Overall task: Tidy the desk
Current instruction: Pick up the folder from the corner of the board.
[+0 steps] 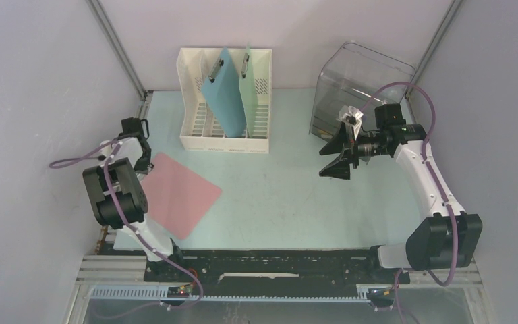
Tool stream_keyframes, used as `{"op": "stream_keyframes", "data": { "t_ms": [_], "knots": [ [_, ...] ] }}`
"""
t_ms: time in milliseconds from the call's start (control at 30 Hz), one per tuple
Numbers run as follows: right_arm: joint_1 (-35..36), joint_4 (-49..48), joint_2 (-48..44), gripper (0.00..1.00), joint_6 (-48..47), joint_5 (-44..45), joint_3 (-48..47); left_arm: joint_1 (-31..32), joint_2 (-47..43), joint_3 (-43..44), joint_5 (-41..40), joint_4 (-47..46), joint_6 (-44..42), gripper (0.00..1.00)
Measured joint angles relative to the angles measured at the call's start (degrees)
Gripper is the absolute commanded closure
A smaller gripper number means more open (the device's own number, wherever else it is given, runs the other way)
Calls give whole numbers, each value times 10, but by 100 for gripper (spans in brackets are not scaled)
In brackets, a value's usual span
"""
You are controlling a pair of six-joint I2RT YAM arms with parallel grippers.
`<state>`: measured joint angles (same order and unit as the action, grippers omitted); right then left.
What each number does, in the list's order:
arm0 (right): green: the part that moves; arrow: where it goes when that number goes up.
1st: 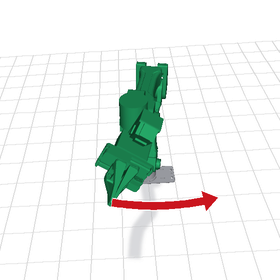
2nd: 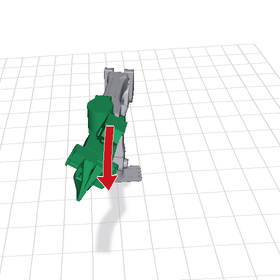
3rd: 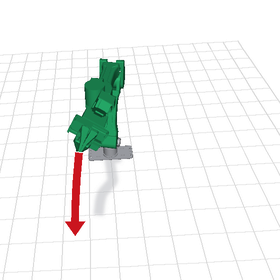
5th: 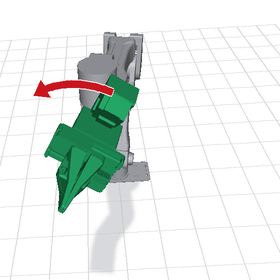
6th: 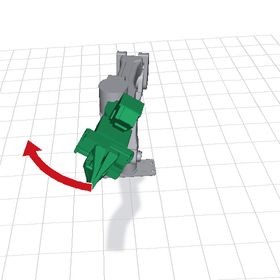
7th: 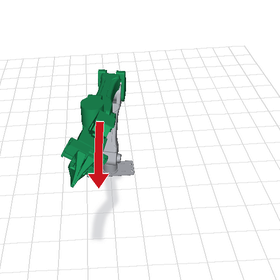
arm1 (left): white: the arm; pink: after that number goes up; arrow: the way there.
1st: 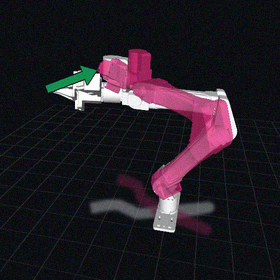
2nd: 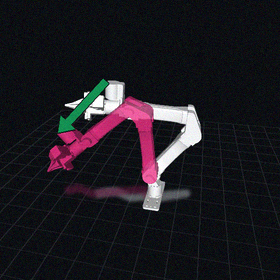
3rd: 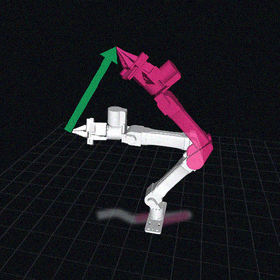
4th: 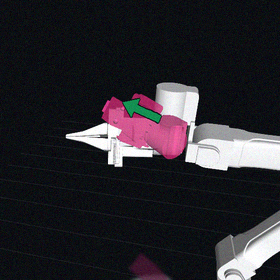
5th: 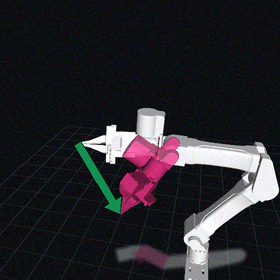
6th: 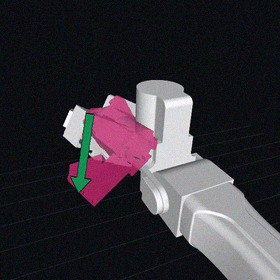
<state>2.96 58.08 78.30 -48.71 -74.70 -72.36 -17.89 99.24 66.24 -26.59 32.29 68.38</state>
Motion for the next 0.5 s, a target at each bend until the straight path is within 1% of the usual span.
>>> {"op": "stream_keyframes", "data": {
  "t_ms": [100,233,400,500],
  "knots": [
    [0,1,0,0,-1,-1,0,-26,13,1,6,-3,2,45],
    [0,4,0,0,-2,-3,0,-49,48,10,16,2,7,41],
    [0,4,0,0,-3,-4,0,-51,69,30,23,15,18,42],
    [0,4,0,0,-3,-4,0,-52,77,47,28,18,25,44]
  ]
}}
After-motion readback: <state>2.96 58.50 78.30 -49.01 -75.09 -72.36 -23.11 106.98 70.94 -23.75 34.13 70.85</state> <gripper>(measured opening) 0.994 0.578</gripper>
